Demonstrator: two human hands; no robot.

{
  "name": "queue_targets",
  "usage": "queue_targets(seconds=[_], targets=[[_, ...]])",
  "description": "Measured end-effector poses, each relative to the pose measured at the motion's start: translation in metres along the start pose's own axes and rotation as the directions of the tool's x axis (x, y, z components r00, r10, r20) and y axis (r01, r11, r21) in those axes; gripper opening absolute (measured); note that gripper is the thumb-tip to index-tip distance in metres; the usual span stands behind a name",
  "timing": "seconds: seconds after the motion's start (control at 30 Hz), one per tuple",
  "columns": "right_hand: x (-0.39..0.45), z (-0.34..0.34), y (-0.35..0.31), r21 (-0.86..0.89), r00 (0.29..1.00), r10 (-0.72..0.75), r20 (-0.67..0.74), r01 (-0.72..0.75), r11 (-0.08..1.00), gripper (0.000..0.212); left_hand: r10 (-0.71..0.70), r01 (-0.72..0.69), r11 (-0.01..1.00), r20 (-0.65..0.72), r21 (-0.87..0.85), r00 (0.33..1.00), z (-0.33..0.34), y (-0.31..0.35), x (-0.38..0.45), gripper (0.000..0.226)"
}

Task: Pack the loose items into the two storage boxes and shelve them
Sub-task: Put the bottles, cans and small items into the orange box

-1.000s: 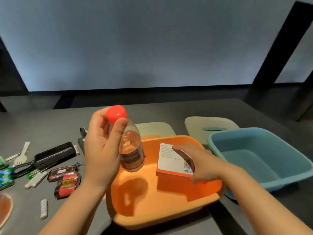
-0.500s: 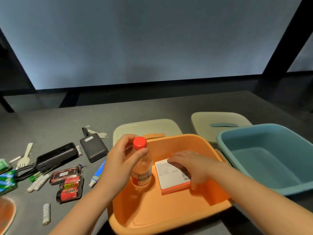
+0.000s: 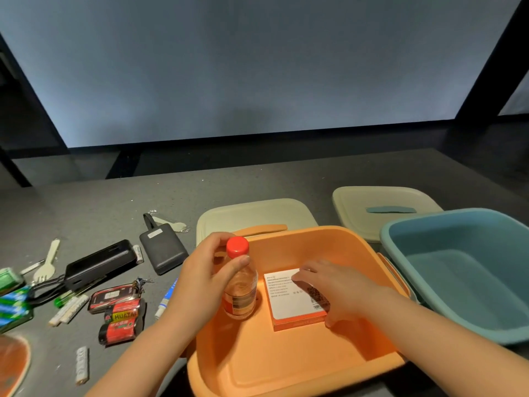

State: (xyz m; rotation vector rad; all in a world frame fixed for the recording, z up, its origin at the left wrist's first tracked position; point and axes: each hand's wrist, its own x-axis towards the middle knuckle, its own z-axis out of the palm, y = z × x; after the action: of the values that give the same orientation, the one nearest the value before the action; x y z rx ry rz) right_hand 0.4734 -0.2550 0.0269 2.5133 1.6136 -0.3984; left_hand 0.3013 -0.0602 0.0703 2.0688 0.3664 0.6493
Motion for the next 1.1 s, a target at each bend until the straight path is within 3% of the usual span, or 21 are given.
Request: queue_targets(seconds=[0.3, 0.43, 0.63, 0.73, 0.93, 1.1], targets=[[0.002, 0.001, 0.002, 0.033, 1.000, -0.006, -0.004, 0.006, 0.999, 0.100, -0.020, 0.022, 1.000, -0.076, 0.023, 0.997, 0.000, -0.003, -0.003, 0.022], [0.002, 0.002, 0.002, 0.040, 1.000, -0.003, -0.010, 0.004, 0.999, 0.100, -0.003, 0.013, 0.998, -0.154, 0.068, 0.988, -0.012, -0.008, -0.005, 0.036], [0.002, 0.000, -0.001, 0.015, 0.999, -0.015, 0.029, 0.015, 1.000, 0.107, 0.078, -0.068, 0.954, -0.021, 0.291, 0.997, -0.036, -0.009, -0.005, 0.034], [0.003, -0.005, -0.004, -0.001, 0.998, -0.011, 0.058, 0.012, 1.000, 0.106, 0.046, -0.034, 0.974, -0.051, 0.226, 0.998, -0.040, -0.007, -0.003, 0.033], [-0.006, -0.018, 0.001, 0.172, 0.996, 0.056, 0.066, -0.067, 0.983, 0.100, 0.058, -0.050, 0.998, -0.246, 0.042, 0.968, -0.037, 0.001, -0.004, 0.028], [-0.022, -0.046, -0.003, 0.458, 0.982, 0.103, -0.157, -0.020, 0.889, 0.104, 0.021, -0.062, 0.982, -0.224, -0.176, 0.974, -0.012, 0.024, 0.004, 0.021]])
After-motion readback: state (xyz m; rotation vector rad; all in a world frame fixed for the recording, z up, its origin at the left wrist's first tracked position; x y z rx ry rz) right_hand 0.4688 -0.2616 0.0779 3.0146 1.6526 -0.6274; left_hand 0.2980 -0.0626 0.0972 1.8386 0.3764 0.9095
